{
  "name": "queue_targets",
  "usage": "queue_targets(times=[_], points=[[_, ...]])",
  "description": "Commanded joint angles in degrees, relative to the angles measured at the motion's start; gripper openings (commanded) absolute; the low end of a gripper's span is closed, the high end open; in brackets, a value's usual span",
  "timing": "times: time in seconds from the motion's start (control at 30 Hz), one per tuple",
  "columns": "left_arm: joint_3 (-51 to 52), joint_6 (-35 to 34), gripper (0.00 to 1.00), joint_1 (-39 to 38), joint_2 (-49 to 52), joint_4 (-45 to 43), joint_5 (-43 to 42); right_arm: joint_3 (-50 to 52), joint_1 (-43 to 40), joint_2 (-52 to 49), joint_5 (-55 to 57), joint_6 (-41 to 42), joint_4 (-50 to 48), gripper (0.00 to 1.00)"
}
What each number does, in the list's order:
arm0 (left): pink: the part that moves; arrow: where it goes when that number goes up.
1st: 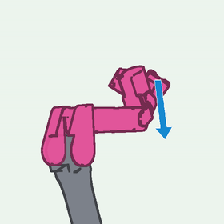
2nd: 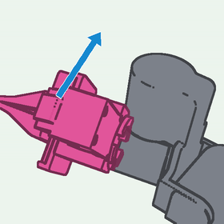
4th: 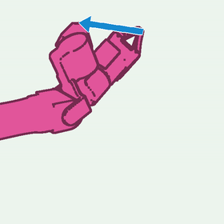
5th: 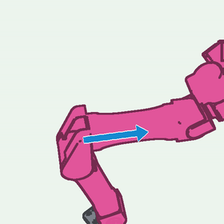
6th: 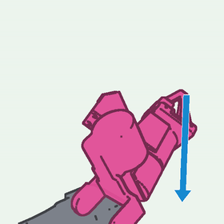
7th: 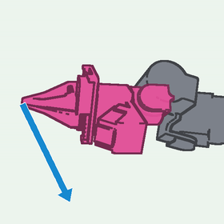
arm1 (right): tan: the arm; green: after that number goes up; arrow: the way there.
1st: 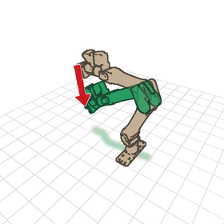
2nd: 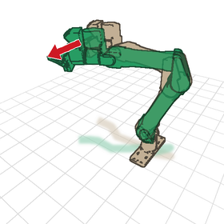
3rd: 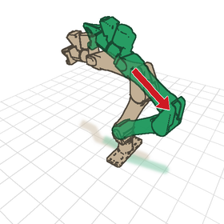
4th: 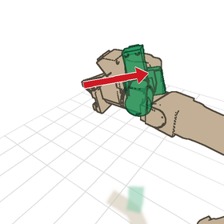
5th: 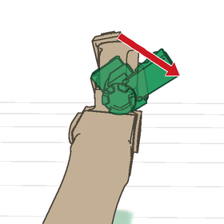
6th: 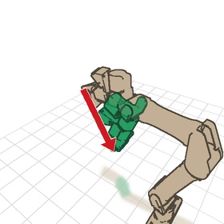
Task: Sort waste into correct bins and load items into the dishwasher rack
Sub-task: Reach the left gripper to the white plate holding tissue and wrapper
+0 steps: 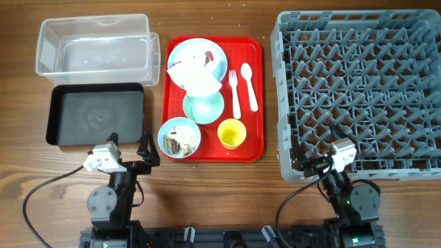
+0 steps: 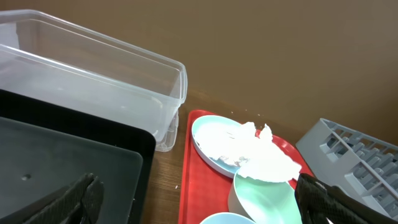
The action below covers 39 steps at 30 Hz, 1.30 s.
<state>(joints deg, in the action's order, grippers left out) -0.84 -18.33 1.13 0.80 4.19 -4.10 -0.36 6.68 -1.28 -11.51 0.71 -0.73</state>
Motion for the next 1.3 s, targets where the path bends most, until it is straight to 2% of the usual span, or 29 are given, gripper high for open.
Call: queue_targets(times=[0.0,1.27], points=[[0.52,-0.13,1.00,-4.76,0.76,-0.07,0.74,0.07,-0.17,0.09,0.31,-0.68,-0.15,1.00],[0.52,-0.20,1.00,-4.79,0.76,-0.15,-1.07,0.07,-0.17,0.09,0.31,-0.66,-0.15,1.00]])
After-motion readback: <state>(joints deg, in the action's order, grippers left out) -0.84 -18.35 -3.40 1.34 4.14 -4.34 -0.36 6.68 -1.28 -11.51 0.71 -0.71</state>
